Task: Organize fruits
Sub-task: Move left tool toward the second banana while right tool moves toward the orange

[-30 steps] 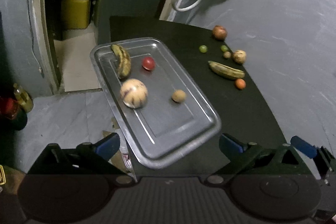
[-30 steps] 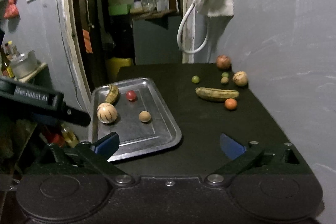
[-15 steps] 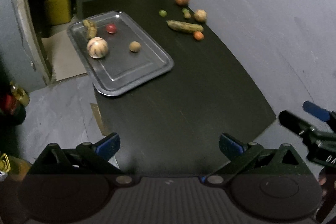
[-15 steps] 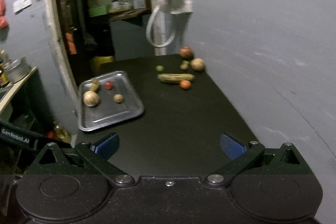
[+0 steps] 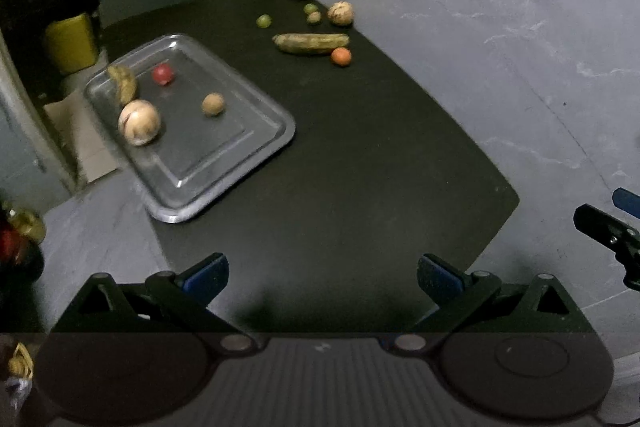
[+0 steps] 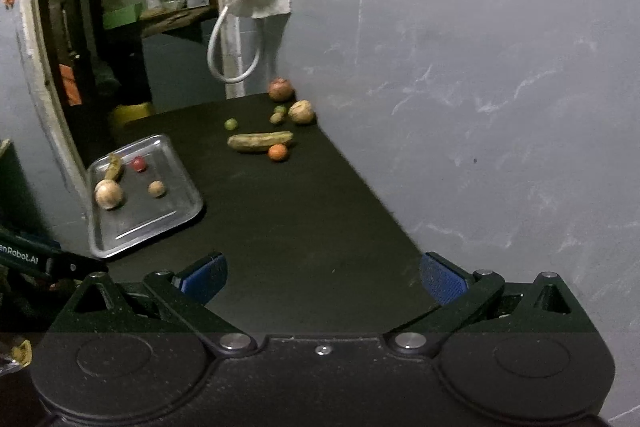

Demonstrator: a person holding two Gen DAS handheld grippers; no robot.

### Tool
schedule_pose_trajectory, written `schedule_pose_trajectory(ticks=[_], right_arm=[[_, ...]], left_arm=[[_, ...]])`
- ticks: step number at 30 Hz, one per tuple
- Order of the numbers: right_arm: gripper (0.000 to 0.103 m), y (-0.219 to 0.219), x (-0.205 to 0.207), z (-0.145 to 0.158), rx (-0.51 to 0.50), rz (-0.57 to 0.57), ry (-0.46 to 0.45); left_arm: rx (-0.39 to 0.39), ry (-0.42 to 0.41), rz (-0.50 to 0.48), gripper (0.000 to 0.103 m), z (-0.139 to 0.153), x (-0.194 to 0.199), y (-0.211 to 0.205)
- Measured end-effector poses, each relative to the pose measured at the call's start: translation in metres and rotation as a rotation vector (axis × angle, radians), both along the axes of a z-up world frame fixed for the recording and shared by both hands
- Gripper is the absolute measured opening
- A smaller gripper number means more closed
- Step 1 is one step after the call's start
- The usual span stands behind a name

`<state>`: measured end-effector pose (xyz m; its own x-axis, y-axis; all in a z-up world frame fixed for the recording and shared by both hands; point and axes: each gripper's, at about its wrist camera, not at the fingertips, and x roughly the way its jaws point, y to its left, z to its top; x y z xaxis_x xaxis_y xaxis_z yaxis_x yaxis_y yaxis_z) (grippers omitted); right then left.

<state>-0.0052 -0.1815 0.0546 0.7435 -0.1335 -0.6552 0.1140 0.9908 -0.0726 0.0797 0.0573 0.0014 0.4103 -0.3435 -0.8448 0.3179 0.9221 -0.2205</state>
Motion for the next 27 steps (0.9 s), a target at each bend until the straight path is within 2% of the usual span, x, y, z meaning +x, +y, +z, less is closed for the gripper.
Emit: schedule_pose_trajectory(ticks=[4, 7, 10, 13, 19, 23, 25, 27], right_arm=[[0.102, 0.007, 0.018, 0.018, -0.057, -0.009, -0.022], [0.102, 0.012, 0.035, 0.039, -0.099, 0.046, -0.045], [0.102, 0.015, 0.059, 0.064, -0.152, 0.125, -0.089], [0.102, 0.016, 0.092, 0.083, -0.194, 0.191, -0.131], [0.102, 0.016, 0.171, 0.105, -0.214, 0.345, -0.215], [0.102, 0.007, 0.227, 0.105, -0.190, 0.401, -0.291], [0.102, 0.000, 0.251, 0.091, -0.172, 0.405, -0.319], [0.102, -0.009, 0.273, 0.069, -0.134, 0.383, -0.306]], left_arm=[[-0.028, -0.008, -0.060, 0.102, 0.000, 0.024, 0.002], [-0.035, -0.017, -0.149, 0.102, 0.002, 0.039, 0.004], [0.007, -0.045, -0.221, 0.102, 0.011, 0.058, 0.004], [0.049, -0.118, -0.279, 0.102, 0.025, 0.082, 0.008], [0.156, -0.245, -0.338, 0.102, 0.044, 0.143, -0.011], [0.267, -0.313, -0.447, 0.102, 0.047, 0.179, -0.036], [0.321, -0.383, -0.519, 0.102, 0.043, 0.194, -0.051], [0.357, -0.451, -0.571, 0.102, 0.035, 0.210, -0.066]])
